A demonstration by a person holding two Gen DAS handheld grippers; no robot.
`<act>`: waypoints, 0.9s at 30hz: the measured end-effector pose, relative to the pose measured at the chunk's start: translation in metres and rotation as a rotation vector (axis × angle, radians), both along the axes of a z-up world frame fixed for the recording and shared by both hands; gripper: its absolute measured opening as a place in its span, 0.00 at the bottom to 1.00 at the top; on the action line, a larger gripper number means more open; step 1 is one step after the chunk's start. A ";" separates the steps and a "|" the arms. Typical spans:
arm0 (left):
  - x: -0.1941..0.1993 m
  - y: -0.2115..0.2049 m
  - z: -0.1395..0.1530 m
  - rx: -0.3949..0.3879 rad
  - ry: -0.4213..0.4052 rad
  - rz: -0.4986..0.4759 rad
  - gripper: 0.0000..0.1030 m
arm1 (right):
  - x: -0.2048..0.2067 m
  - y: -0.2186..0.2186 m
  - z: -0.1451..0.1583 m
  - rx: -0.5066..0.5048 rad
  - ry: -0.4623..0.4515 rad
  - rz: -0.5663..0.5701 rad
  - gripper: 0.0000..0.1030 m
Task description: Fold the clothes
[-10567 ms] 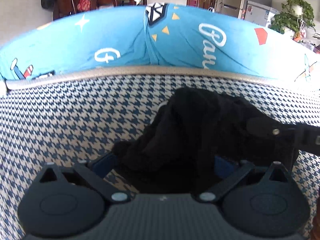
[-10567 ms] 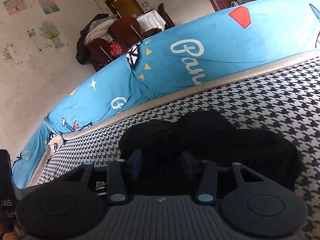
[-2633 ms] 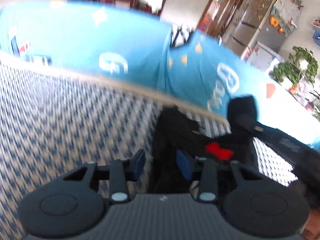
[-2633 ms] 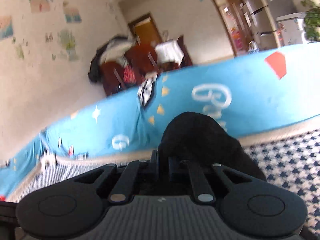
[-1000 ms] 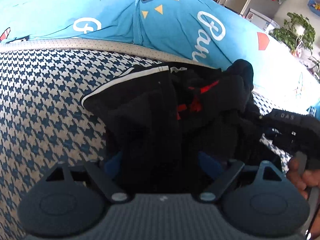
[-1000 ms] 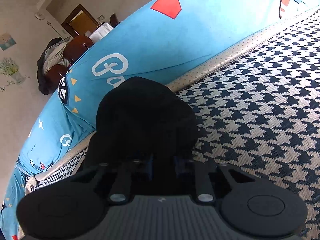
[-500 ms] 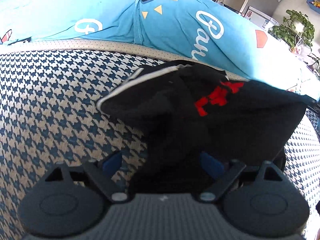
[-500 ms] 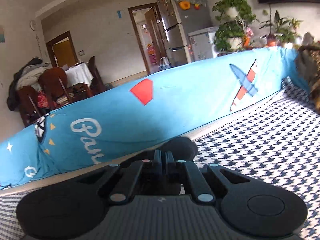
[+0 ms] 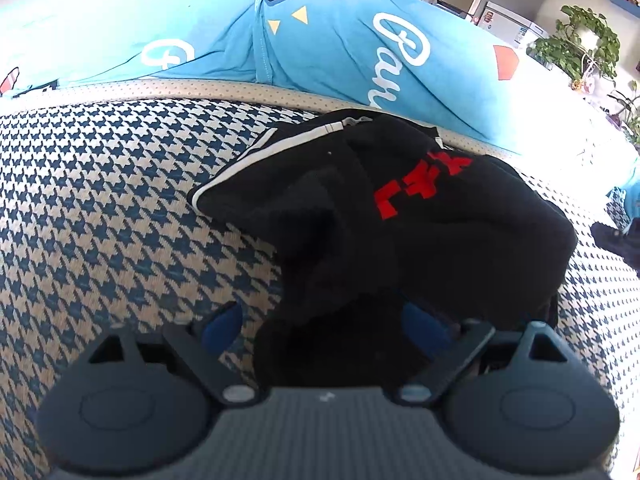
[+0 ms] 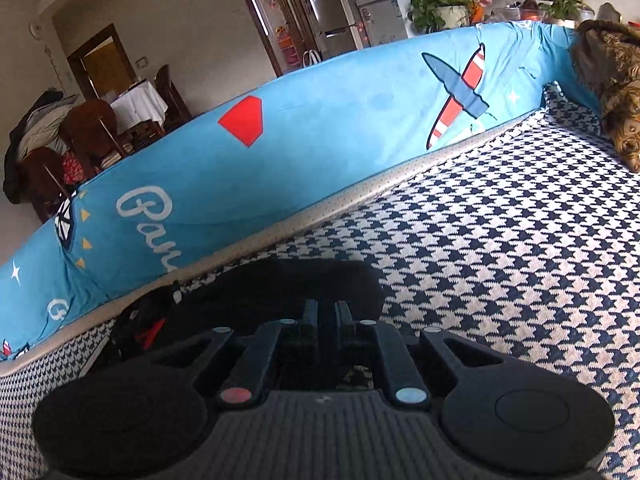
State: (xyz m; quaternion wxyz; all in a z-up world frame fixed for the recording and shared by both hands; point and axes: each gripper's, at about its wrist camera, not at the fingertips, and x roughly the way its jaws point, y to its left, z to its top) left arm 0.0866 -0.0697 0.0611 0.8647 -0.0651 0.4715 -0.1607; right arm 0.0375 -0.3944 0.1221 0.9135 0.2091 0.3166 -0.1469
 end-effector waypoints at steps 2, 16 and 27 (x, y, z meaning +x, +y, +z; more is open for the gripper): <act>-0.005 -0.001 0.001 -0.001 0.000 -0.011 0.92 | -0.005 0.004 -0.004 0.009 0.021 0.021 0.13; -0.057 0.001 0.000 -0.019 0.006 -0.065 0.97 | -0.038 0.014 -0.039 0.199 0.134 0.093 0.32; -0.087 -0.026 -0.006 -0.004 -0.044 -0.174 1.00 | -0.024 0.023 -0.063 0.274 0.161 0.082 0.47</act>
